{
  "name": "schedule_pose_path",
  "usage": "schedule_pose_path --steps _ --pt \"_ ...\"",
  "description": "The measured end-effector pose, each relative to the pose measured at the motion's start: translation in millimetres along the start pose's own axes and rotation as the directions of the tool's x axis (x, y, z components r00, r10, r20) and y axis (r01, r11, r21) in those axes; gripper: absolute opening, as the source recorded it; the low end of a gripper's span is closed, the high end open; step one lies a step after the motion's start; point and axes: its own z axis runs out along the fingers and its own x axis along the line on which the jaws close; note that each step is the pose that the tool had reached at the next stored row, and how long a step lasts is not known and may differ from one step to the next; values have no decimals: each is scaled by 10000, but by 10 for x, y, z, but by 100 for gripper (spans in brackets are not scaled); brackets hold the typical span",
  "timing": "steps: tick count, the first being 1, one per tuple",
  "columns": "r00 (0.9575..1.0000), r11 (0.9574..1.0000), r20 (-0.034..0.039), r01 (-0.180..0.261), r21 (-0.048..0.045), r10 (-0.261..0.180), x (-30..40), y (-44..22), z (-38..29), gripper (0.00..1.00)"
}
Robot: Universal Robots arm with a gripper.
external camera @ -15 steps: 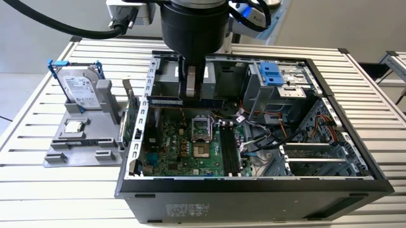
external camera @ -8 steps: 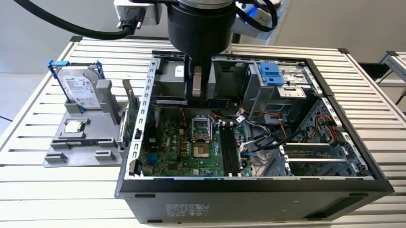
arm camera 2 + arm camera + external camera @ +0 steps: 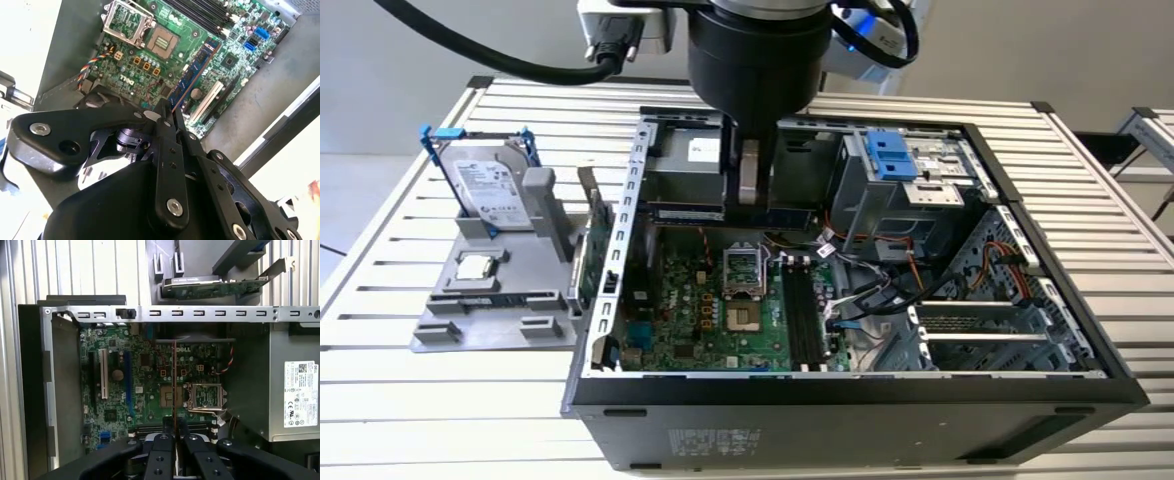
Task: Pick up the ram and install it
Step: 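Pick up the ram and move it above insertion slot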
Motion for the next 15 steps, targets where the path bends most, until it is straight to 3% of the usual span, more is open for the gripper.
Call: schedule_pose_path --steps 15 --pt "10000 10000 1 0 0 0 -10 -206 -1 0"
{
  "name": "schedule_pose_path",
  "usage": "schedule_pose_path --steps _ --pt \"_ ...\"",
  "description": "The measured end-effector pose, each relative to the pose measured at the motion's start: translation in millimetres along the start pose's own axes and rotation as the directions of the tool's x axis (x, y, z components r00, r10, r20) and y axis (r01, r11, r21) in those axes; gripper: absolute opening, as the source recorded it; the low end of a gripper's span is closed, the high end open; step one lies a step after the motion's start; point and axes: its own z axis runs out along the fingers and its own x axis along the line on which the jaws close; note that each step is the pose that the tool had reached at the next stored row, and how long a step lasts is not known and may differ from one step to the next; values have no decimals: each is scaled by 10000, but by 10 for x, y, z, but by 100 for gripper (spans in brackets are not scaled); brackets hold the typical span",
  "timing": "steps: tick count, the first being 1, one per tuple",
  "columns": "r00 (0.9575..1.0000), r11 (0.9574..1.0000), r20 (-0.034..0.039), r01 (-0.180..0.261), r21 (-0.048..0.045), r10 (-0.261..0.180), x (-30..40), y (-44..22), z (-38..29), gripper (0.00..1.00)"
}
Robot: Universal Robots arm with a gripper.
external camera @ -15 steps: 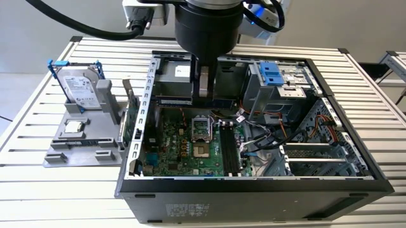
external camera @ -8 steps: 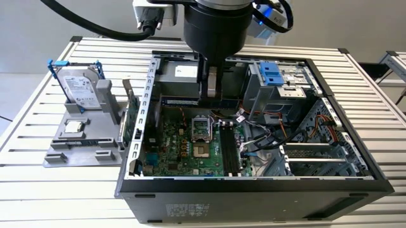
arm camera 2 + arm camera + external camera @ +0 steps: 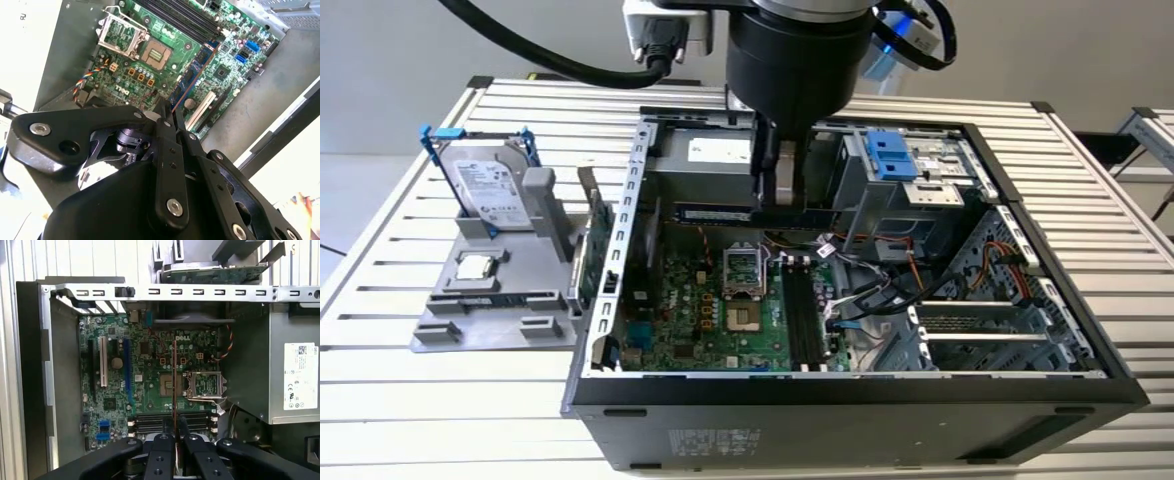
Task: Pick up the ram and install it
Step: 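Pick up the ram and move it above insertion slot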
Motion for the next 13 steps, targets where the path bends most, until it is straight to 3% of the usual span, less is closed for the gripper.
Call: schedule_pose_path --steps 13 --pt "10000 10000 0 0 0 0 -4 -83 -1 0"
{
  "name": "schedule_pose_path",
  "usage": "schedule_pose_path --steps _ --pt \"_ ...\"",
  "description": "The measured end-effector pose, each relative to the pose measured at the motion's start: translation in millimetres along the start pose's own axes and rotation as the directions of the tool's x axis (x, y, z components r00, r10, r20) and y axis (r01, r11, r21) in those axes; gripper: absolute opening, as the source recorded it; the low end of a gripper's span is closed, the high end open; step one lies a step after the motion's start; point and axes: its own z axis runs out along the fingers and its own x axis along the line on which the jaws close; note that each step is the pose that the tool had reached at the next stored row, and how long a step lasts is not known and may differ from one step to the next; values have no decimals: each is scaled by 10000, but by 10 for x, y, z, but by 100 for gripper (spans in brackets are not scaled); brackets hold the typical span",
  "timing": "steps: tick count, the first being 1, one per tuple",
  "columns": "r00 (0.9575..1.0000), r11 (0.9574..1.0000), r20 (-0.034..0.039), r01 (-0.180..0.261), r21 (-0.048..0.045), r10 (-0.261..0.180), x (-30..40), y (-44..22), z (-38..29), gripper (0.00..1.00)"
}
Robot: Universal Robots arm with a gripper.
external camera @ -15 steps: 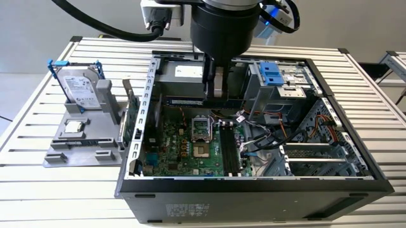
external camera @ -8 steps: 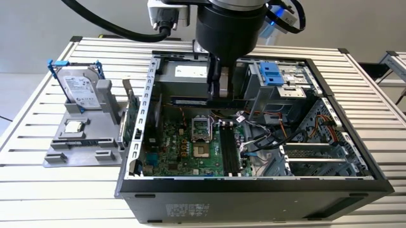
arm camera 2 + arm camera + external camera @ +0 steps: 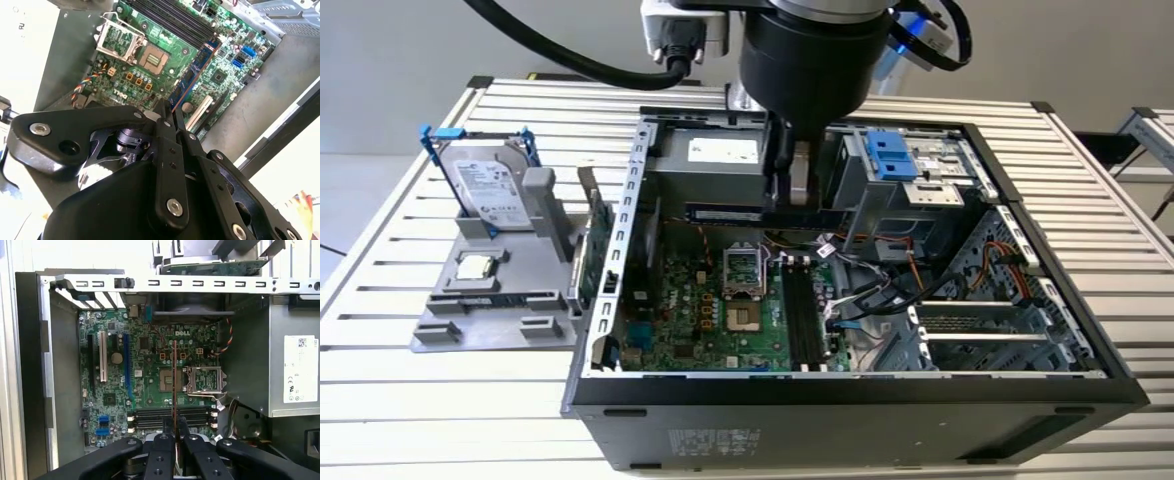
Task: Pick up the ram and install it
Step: 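Pick up the ram and move it above insertion slot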
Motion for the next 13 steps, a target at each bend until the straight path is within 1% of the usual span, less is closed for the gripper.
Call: schedule_pose_path --steps 13 --pt "10000 10000 0 -1 0 1 -5 -93 -1 0"
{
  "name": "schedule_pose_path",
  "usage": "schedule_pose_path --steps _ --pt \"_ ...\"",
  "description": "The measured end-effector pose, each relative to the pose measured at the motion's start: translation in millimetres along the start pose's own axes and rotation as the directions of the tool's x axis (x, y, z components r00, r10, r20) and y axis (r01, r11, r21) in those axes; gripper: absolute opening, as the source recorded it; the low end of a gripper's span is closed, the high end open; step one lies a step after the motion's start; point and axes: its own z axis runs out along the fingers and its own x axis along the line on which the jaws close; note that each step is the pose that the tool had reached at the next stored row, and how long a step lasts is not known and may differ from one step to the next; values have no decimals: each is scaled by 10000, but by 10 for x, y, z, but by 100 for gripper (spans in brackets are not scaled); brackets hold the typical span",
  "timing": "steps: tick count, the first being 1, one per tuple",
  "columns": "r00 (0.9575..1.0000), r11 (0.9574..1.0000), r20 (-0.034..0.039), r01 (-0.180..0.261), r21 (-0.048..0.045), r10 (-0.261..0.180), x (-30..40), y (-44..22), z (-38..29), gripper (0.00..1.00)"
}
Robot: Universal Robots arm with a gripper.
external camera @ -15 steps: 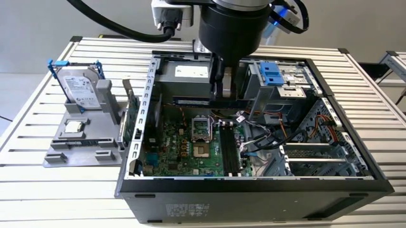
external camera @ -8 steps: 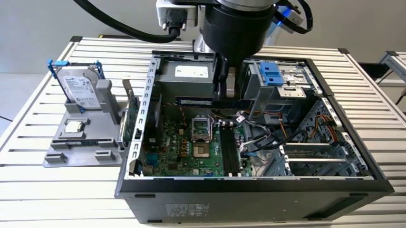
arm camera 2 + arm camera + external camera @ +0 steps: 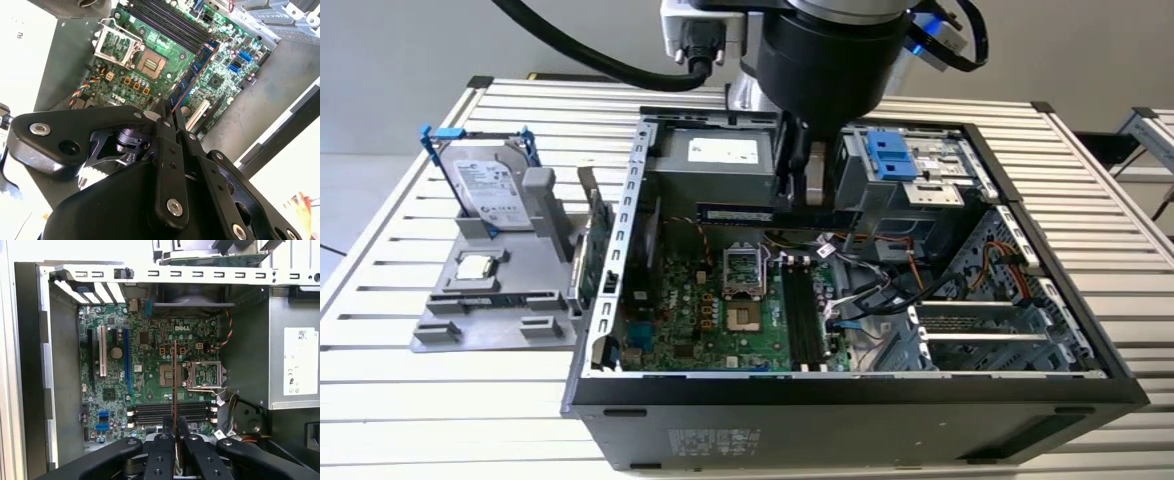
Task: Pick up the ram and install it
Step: 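Pick up the ram and move it above insertion slot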
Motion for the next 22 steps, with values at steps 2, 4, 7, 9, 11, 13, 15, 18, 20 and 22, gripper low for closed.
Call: schedule_pose_path --steps 2,4,7,9,11,13,15,18,20,22 --pt "10000 10000 1 0 0 0 -1 -20 0 0" --pt "10000 10000 0 0 0 0 -2 -43 0 0" --pt "10000 10000 0 -5 0 5 -4 -84 -1 0" --pt "10000 10000 0 -23 2 23 -5 -111 -1 0" --pt "10000 10000 1 -48 4 48 -7 -139 -1 0" --pt "10000 10000 0 -61 5 61 -8 -175 -2 0" --pt "10000 10000 1 -60 5 60 -10 -209 -2 0" --pt "10000 10000 1 -59 5 59 -12 -254 -2 0" --pt "10000 10000 2 -60 5 60 -13 -283 -2 0" --pt "10000 10000 1 -60 5 60 -15 -310 -3 0"
